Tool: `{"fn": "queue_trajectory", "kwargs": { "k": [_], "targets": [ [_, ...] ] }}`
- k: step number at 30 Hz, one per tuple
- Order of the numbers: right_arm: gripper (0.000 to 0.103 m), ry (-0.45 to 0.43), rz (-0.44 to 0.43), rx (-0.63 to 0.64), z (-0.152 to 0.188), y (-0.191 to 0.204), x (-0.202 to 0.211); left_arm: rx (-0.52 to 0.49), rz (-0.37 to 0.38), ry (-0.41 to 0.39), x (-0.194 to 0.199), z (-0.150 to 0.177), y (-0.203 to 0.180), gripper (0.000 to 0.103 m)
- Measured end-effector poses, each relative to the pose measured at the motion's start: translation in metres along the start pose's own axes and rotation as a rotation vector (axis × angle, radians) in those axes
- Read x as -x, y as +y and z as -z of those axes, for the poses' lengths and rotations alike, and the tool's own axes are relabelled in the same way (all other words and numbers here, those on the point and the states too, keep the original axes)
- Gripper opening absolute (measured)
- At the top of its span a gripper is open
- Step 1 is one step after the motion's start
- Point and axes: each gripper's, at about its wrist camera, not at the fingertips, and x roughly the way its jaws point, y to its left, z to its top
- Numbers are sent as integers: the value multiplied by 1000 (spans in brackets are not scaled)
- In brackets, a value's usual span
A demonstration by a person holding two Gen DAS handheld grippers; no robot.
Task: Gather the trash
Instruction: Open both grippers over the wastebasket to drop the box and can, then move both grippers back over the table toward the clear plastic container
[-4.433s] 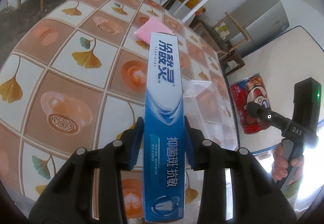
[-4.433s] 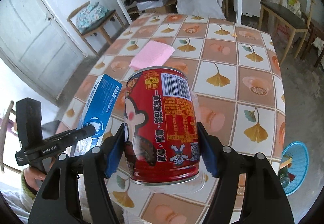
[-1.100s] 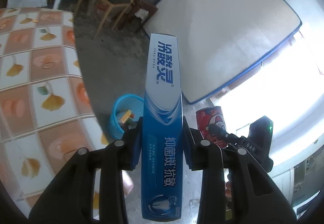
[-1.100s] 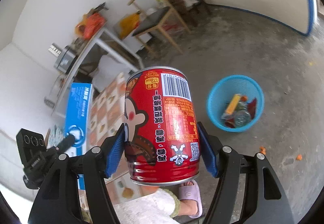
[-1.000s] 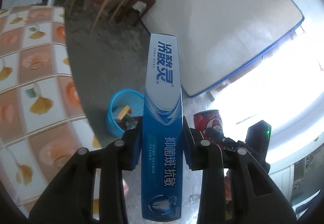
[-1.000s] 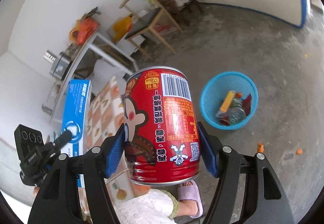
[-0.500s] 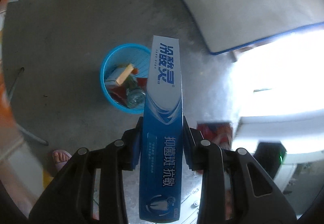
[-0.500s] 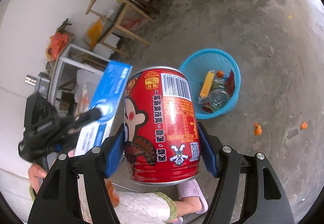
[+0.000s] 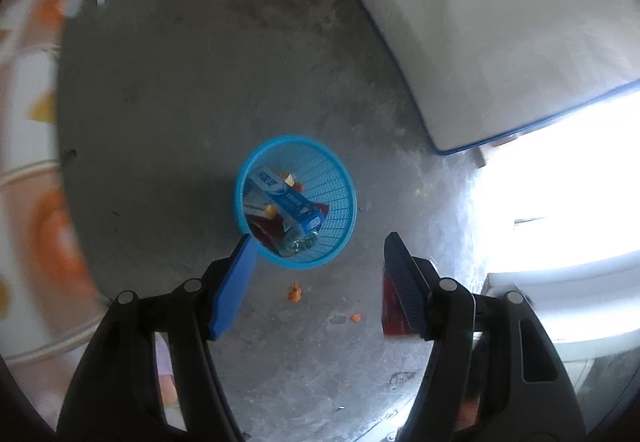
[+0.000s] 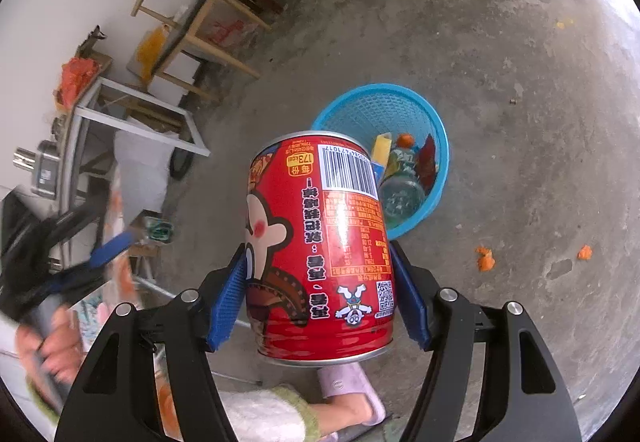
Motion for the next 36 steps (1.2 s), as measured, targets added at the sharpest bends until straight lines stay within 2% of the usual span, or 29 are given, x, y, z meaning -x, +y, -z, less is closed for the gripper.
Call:
{"fn": "queue_trajectory", "kwargs": {
  "k": [5,10,14,16,22,26,28,31,36],
  "targets": [
    [66,-2,63,22,-37,8,-37,-23,20,-121,85,27,18,68],
    [68,-34,161,84,-88,19,-88,-43,23,-241,172,78,54,72],
    [72,-71,309,150,-113,20,-111,-48,-13,-333,224,125,86,76],
    [72,-79,341,154,-113,18,-110,-34,-62,-370,241,155,105,77],
    [72,-132,304,177,-89,16,-75,72,-105,-425,277,216,155,77],
    [72,-153,255,229,-58,33,-32,84,-154,-461,289,236,174,77],
    [73,-156,201,268,-40,51,-6,92,-178,-469,295,245,182,79],
    [81,-146,134,325,-17,80,22,121,-177,-476,296,250,197,81],
    [86,-94,1,469,31,155,56,167,-168,-467,291,259,216,83]
  ]
}}
